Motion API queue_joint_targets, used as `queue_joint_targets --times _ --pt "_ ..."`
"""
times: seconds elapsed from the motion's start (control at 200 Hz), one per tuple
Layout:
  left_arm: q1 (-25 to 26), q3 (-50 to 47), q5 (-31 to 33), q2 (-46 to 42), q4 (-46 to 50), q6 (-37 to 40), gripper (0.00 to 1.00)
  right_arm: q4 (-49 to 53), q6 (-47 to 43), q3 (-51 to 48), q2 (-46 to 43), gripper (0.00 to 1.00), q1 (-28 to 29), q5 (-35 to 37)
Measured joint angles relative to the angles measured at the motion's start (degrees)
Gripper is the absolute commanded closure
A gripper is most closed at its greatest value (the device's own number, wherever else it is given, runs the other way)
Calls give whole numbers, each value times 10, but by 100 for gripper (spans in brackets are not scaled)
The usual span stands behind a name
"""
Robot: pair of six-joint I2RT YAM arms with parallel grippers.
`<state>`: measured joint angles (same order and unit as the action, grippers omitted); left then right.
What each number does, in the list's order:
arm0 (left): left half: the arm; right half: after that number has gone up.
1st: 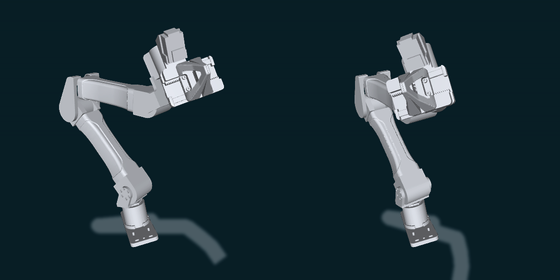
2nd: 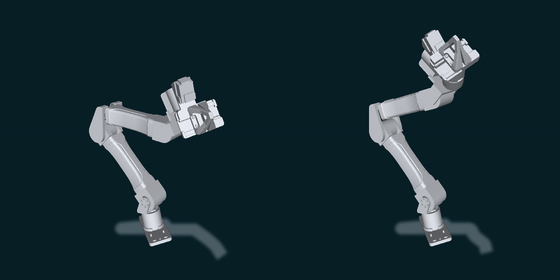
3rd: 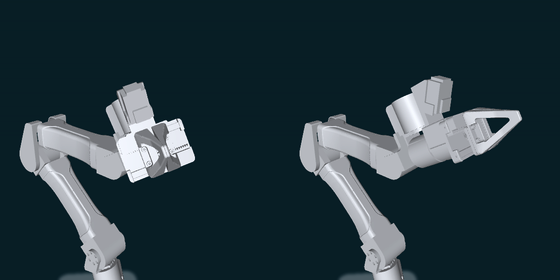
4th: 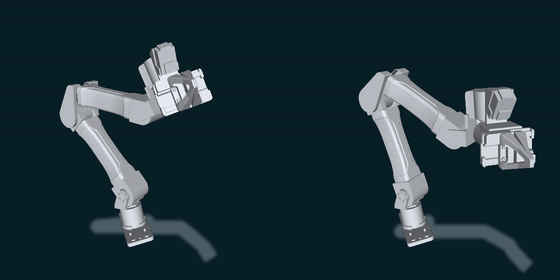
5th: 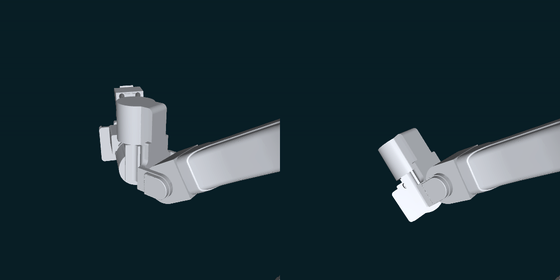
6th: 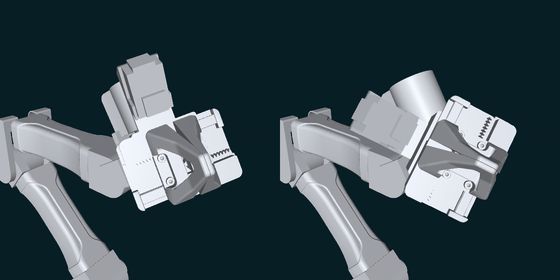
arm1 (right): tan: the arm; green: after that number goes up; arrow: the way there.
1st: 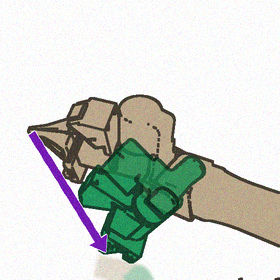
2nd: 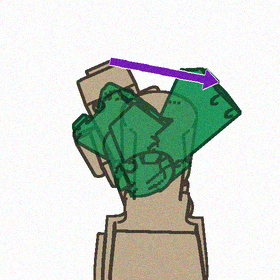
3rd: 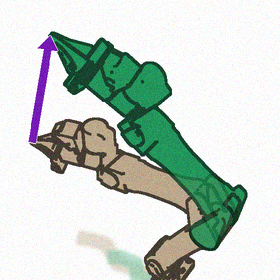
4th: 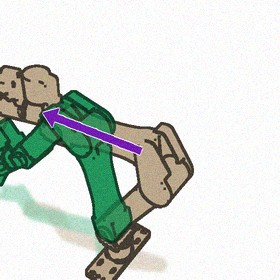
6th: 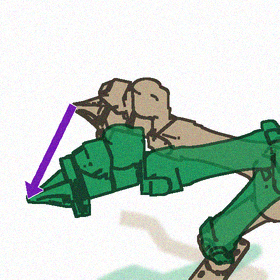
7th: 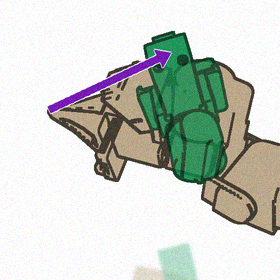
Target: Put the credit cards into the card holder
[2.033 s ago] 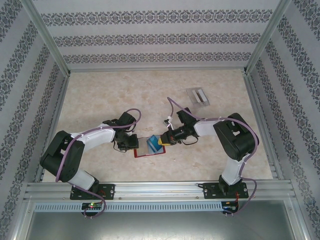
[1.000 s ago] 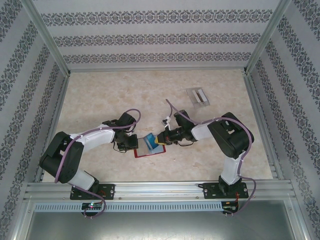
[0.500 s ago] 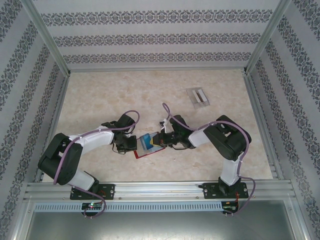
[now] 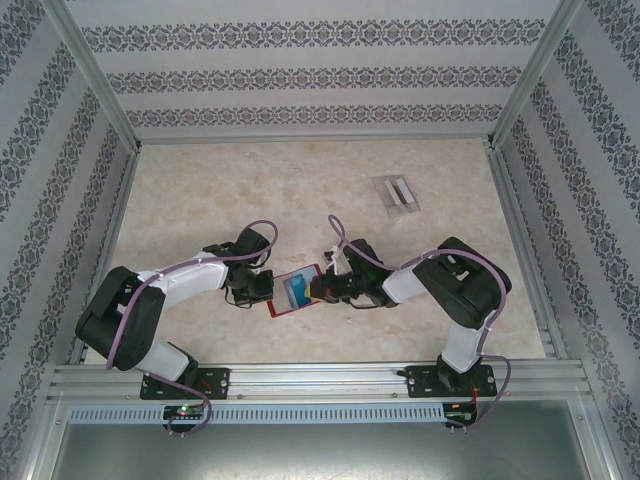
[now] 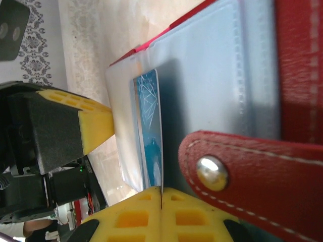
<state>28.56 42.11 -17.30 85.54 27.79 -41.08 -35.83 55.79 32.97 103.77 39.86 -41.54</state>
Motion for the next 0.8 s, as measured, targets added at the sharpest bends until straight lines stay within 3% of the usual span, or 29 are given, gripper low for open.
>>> queue_joint_targets --times 0.799 --pt "0 -12 30 -47 17 -1 92 -78 56 43 63 100 28 17"
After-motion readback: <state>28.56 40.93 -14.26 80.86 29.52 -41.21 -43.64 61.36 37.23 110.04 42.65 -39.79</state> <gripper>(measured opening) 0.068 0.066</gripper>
